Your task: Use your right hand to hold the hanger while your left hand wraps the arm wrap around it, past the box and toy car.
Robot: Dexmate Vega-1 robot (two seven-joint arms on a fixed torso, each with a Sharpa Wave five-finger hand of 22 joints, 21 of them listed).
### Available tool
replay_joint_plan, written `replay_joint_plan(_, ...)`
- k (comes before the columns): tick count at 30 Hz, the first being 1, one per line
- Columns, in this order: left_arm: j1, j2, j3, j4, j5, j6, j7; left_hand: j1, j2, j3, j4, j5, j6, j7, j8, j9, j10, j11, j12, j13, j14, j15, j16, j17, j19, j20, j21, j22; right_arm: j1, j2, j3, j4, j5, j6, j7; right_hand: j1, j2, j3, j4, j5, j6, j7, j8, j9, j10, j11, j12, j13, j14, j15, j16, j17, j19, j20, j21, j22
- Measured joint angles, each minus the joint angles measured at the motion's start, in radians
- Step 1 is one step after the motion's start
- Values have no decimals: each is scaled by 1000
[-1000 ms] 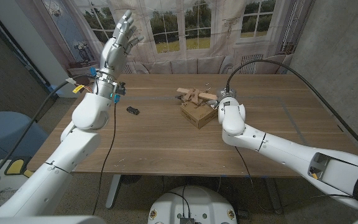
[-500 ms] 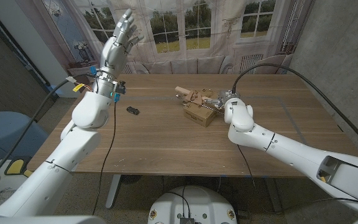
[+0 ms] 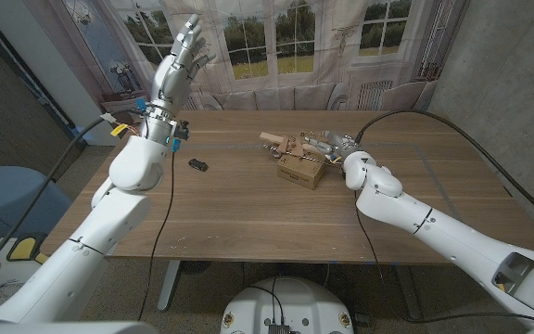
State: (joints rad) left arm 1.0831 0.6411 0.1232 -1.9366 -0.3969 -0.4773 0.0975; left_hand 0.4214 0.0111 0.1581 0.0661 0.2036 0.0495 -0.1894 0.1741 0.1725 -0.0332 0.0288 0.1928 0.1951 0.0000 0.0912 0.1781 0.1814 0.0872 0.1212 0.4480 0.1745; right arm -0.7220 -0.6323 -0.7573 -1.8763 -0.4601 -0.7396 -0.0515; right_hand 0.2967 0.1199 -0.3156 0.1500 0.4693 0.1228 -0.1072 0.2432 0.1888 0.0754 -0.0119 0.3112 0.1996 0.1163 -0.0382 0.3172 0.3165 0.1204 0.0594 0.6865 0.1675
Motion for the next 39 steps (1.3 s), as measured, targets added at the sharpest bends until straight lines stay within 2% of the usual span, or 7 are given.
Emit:
replay_joint_plan(10, 8, 10, -3, -4, -6, 14, 2, 0, 0, -2, -2, 0, -4, -4, 0, 0, 0, 0, 0, 0, 0, 0, 8, 0, 4, 4, -1, 0, -73, -3, 92, 11, 151, 209, -164, 24, 12, 13, -13, -16, -9, -13, -18, 0, -33, -26, -34, 0, -38, 5, -33, -27, -14, -3, -32, 0)
replay_joint_plan(12, 15, 14, -7, -8, -8, 21, 3, 0, 0, -4, -4, 0, -5, -5, 0, 0, 1, -1, 1, 0, 0, 0, 8, 0, 4, 4, -5, 0, -83, -4, 106, 16, 161, 224, -171, 26, 9, 14, -14, -16, -9, -13, -18, 0, -33, -26, -38, -3, -42, 2, -36, -29, -14, -3, -32, 0)
replay_joint_plan(18, 30, 20, -15, -17, -10, 41, 13, 0, 0, -4, -4, 0, -5, -5, 0, 0, 24, 2, 8, 0, 0, 0, 8, 0, 4, 4, -5, 0, -112, -3, 149, 37, 256, 397, -243, 48, 7, 18, -26, -30, -3, -16, -21, 0, -31, -25, -41, -5, -44, 0, -47, -49, -10, -15, -47, 0)
replay_joint_plan(31, 87, 34, -34, -36, -9, 107, 54, -5, 5, -4, -4, 0, -5, -5, 0, 0, 23, 2, 15, -5, 0, 0, 8, 3, 0, 7, -19, 0, -146, 18, 245, 104, 395, 683, -318, 69, -1, 19, -36, -51, 54, -4, -17, 0, 50, -1, -41, -9, -5, 6, -51, -89, 9, -41, -75, 0)
replay_joint_plan(35, 91, 35, -34, -37, -5, 127, 65, -5, 5, -4, -4, 0, -5, -5, 0, 0, 23, 2, 15, -5, 0, 0, 8, 3, -8, 8, -19, 0, -153, 23, 273, 123, 410, 706, -319, 79, -11, 16, -39, -64, 63, -3, -17, 0, 72, -1, -45, -9, -6, 6, -64, -105, -49, -24, -115, 0)
replay_joint_plan(36, 104, 38, -34, -38, -3, 133, 70, -5, 5, -4, -4, 0, -5, -5, 0, 0, 23, 2, 15, -5, 0, 0, 8, 3, -8, 8, -19, 0, -157, 25, 287, 130, 454, 764, -323, 79, -12, 15, -40, -67, 67, -5, -17, 0, 80, 3, -45, -9, -6, 6, -67, -108, -69, -25, -129, 0)
replay_joint_plan(39, 116, 39, -33, -38, 3, 147, 80, -5, 5, -4, -4, 0, -11, 0, 0, 0, 23, 2, 15, -5, -2, 2, 8, 3, -9, 9, -19, 0, -165, 28, 309, 138, 481, 796, -341, 79, -12, 15, -40, -74, 81, -6, -17, 0, 108, 6, -45, -6, 4, 0, -70, -116, -110, -18, -162, 0)
